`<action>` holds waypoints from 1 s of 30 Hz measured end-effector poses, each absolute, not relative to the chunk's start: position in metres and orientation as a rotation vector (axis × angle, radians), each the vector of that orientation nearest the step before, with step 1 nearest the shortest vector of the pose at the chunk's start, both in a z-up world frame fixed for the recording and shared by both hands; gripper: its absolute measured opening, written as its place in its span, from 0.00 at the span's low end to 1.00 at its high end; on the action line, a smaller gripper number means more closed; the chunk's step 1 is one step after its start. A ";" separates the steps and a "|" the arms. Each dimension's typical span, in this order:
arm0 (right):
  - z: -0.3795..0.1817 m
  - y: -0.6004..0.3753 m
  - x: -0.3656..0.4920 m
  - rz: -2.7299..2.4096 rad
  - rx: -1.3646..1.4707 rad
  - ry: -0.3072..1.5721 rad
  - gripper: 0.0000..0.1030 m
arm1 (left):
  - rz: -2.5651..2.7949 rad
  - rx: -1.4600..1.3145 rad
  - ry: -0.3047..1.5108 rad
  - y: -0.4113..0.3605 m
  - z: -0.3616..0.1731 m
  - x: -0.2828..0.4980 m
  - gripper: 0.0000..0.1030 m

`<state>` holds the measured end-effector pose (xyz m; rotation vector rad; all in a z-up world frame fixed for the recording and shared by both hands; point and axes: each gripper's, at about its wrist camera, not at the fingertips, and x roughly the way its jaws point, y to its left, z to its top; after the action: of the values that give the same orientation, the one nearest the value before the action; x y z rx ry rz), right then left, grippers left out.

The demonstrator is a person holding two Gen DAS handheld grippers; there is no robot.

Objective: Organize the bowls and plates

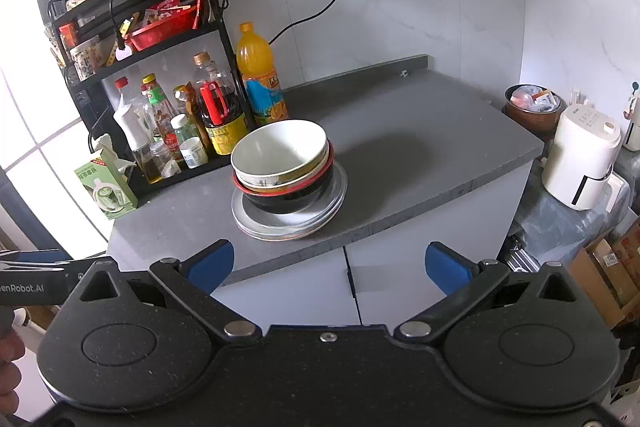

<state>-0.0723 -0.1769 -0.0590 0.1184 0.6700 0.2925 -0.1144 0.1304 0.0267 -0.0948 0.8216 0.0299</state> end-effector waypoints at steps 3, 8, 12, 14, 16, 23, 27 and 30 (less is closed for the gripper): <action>-0.059 -0.177 -0.073 0.293 0.118 0.670 1.00 | 0.029 -0.094 0.823 0.130 0.027 -0.115 0.99; -0.057 -0.175 -0.076 0.284 0.105 0.665 1.00 | 0.029 -0.099 0.822 0.133 0.026 -0.116 0.99; -0.057 -0.176 -0.077 0.283 0.103 0.667 1.00 | 0.030 -0.100 0.826 0.134 0.026 -0.115 0.99; -0.057 -0.176 -0.076 0.284 0.103 0.666 1.00 | 0.031 -0.101 0.823 0.134 0.026 -0.115 0.99; -0.057 -0.176 -0.077 0.279 0.104 0.665 1.00 | 0.029 -0.100 0.822 0.133 0.026 -0.115 0.99; -0.057 -0.181 -0.074 0.279 0.120 0.670 1.00 | 0.021 -0.088 0.832 0.130 0.024 -0.111 0.99; -0.058 -0.181 -0.071 0.279 0.115 0.673 1.00 | 0.015 -0.087 0.833 0.130 0.022 -0.109 0.99; -0.059 -0.180 -0.071 0.276 0.112 0.674 1.00 | 0.021 -0.096 0.837 0.130 0.020 -0.106 0.99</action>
<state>-0.0705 -0.1797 -0.0591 0.1121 0.6736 0.2762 -0.1062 0.1304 0.0201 -0.0955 0.8366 0.0212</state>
